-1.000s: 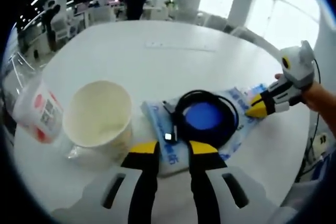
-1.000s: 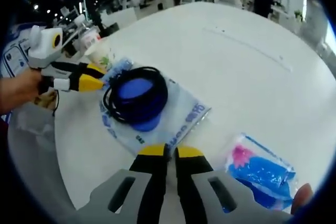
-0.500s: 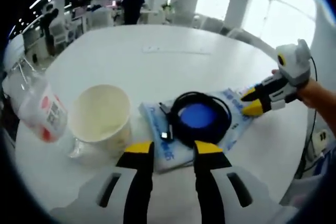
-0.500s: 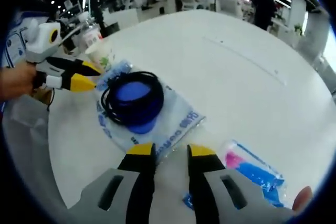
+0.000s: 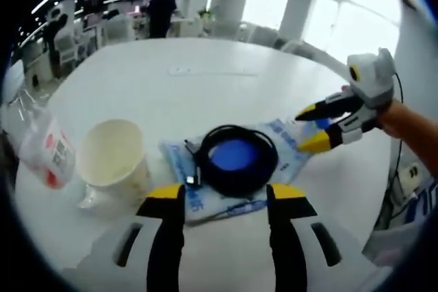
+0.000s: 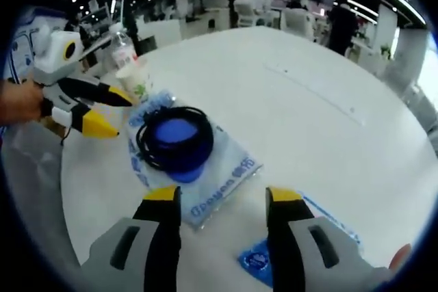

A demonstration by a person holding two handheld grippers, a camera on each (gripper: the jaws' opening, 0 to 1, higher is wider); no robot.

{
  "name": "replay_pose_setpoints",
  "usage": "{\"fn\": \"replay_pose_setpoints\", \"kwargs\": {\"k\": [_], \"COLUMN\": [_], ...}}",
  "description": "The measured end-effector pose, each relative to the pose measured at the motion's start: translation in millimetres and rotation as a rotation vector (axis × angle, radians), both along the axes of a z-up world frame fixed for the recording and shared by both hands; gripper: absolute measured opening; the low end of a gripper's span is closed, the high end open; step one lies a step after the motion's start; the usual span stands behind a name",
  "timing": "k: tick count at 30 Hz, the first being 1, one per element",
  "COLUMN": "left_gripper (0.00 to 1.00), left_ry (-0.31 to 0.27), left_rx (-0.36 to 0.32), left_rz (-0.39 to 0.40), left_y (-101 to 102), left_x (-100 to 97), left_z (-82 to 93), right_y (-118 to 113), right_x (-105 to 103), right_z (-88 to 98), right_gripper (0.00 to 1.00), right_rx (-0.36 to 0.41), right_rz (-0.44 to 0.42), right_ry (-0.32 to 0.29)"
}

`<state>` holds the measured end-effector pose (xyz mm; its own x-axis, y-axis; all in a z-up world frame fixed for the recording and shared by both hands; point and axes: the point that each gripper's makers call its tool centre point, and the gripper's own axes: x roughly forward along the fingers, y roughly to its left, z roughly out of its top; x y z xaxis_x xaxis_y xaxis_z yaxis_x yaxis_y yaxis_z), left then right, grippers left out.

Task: Arrange the tabletop items into an orderly group along one side of the table until the central work area is clear of visible clutter.

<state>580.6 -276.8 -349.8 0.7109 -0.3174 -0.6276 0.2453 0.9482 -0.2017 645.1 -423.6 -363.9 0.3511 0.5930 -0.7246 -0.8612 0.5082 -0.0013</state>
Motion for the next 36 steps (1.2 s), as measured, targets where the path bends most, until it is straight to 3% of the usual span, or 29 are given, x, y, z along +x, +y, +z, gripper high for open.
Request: {"fn": "replay_pose_setpoints", "kwargs": {"k": [17, 22, 28, 36], "left_gripper": [0.88, 0.94, 0.95, 0.96], "left_ry": [-0.058, -0.097, -0.102, -0.111], "left_rx": [-0.113, -0.149, -0.195, -0.203], "left_rz": [-0.170, -0.228, -0.267, -0.248], "left_y": [-33, -43, -48, -43], "left_x": [-20.4, -26.6, -35.1, -38.1], "left_z": [7.1, 12.8, 13.7, 12.2], "right_y": [14, 19, 17, 16], "right_x": [-30, -40, -50, -51], "right_z": [16.2, 21.1, 24.4, 31.7], "right_gripper": [0.67, 0.68, 0.69, 0.68], "right_rx": [0.095, 0.141, 0.172, 0.185], "right_rz": [0.101, 0.123, 0.122, 0.129], "right_ry": [-0.028, -0.027, -0.028, -0.050]}}
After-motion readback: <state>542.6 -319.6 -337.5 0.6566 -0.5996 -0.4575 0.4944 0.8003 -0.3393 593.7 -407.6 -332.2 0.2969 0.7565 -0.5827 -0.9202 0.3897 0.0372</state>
